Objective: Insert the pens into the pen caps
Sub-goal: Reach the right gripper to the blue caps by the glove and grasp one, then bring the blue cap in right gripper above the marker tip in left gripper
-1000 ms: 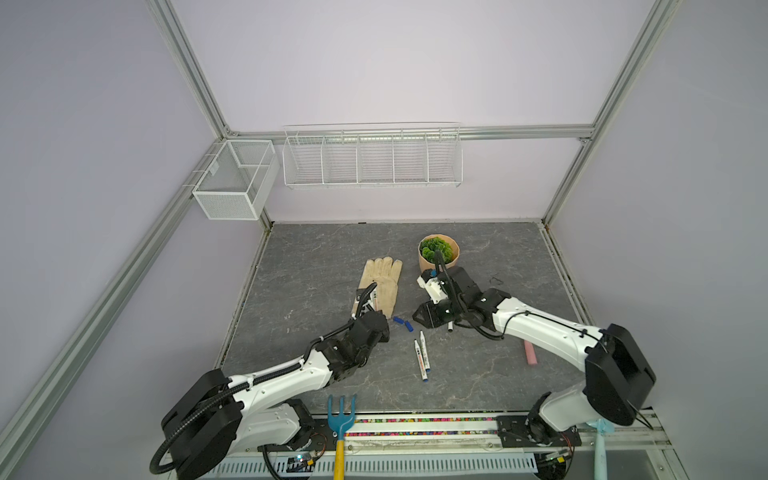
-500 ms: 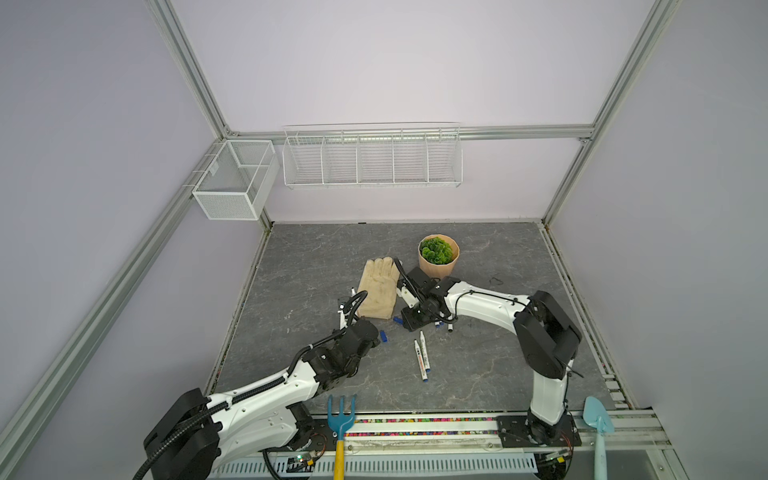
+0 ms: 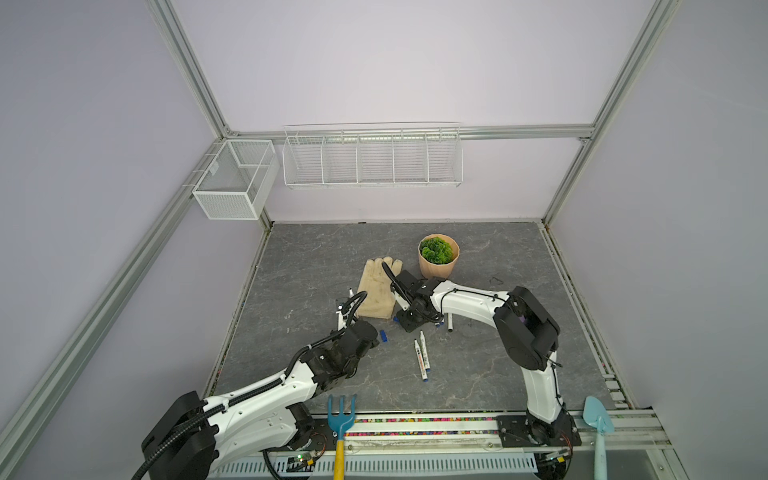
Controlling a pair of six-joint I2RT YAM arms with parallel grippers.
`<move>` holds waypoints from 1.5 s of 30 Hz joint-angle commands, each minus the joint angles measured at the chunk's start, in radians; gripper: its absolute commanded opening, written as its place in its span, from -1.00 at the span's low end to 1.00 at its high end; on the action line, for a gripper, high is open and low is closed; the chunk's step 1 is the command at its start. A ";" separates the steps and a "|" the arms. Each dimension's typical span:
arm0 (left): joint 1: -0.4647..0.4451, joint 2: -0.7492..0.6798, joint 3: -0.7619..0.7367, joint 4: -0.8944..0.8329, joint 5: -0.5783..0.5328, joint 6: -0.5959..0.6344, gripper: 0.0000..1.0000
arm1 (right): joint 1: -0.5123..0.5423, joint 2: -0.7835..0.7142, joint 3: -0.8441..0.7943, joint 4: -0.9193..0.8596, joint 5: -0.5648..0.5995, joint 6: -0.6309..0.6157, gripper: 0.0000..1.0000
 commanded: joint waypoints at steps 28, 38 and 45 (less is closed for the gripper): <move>-0.063 0.280 0.069 0.424 0.661 0.320 -1.00 | -0.242 -0.710 -0.542 0.631 -0.397 0.349 -0.82; -0.082 0.320 0.109 0.423 0.705 0.343 -1.00 | -0.242 -0.711 -0.572 0.707 -0.414 0.386 -0.82; -0.082 0.318 0.106 0.425 0.702 0.340 -1.00 | -0.242 -0.700 -0.557 0.695 -0.398 0.364 -0.83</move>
